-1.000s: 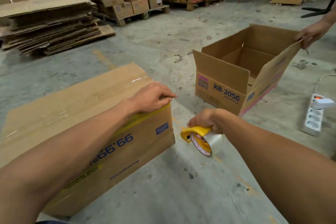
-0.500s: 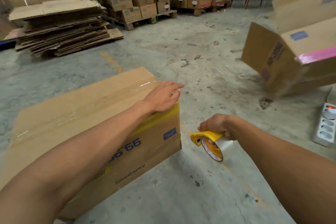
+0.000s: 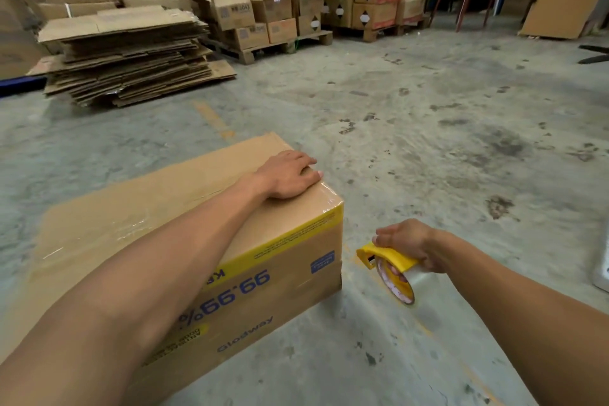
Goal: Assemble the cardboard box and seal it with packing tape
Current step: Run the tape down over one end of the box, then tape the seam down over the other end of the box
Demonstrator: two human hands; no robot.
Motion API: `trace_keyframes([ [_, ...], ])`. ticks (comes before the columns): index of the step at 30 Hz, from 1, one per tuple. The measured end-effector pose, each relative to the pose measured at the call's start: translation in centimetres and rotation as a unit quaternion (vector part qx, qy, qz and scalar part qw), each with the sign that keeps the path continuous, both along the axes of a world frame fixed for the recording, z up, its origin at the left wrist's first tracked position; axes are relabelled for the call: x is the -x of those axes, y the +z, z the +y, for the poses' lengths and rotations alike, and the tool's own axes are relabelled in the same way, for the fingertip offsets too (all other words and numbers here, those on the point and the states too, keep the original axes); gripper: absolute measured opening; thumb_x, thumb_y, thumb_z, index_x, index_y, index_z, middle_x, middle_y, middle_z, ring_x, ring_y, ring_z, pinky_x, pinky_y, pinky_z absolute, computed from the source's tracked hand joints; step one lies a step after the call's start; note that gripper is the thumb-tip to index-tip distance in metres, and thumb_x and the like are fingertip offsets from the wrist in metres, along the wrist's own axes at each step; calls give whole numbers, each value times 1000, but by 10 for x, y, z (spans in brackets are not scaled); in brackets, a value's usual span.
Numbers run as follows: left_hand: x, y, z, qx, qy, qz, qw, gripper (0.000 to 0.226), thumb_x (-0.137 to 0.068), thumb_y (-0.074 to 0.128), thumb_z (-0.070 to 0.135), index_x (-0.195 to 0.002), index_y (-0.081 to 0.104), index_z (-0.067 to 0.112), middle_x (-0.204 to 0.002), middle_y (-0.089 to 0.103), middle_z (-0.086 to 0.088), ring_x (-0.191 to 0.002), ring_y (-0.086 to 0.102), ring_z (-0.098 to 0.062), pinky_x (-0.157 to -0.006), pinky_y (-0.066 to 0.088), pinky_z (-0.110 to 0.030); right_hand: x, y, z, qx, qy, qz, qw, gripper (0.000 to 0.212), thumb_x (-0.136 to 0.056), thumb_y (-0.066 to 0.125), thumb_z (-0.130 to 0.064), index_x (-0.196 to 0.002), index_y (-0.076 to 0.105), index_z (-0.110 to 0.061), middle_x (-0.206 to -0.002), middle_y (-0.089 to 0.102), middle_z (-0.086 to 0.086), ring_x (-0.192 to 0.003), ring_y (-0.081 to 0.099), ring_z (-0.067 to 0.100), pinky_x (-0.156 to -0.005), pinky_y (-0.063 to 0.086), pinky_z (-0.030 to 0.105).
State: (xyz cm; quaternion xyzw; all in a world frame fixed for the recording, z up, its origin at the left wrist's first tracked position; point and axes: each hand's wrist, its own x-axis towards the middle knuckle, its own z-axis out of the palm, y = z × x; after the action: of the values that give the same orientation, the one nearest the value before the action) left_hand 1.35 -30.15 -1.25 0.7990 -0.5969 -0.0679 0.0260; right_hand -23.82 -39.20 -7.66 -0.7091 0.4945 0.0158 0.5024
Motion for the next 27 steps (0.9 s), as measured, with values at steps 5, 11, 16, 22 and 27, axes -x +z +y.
trace_keyframes([
  [5,-26,2,57,-6,-11,49,999,65,-99,34,53,-155,11,30,-164,6,2,-150,5,-15,-121,4,-38,-24,20,-6,80,-60,-156,983,49,-91,67,-24,-138,54,-16,-94,65,15,-46,60,22,-53,57,33],
  [11,-75,-3,193,-3,16,52,999,81,-82,20,81,-152,20,39,-162,12,7,-150,7,-11,-122,9,-42,-84,98,9,379,26,-120,917,51,-87,56,-49,-137,52,-42,-130,63,8,-90,69,39,-81,57,44],
  [16,-97,-5,326,36,72,54,995,60,-91,26,68,-148,26,48,-160,11,23,-147,2,5,-123,4,-41,-156,138,65,500,169,-93,844,50,-93,53,-47,-142,44,-41,-128,63,17,-115,56,39,-89,46,43],
  [22,-88,-19,352,121,81,86,986,58,-93,28,65,-147,32,44,-159,15,20,-147,3,3,-121,2,-39,-237,147,150,467,268,-160,828,50,-93,54,-47,-142,44,-45,-133,61,8,-122,51,35,-93,44,41],
  [27,-87,-25,312,154,112,92,977,54,-92,28,60,-144,38,46,-158,20,23,-145,4,8,-121,3,-37,-264,152,170,424,288,-192,837,49,-89,59,-47,-137,50,-45,-136,59,5,-118,56,35,-90,51,43],
])
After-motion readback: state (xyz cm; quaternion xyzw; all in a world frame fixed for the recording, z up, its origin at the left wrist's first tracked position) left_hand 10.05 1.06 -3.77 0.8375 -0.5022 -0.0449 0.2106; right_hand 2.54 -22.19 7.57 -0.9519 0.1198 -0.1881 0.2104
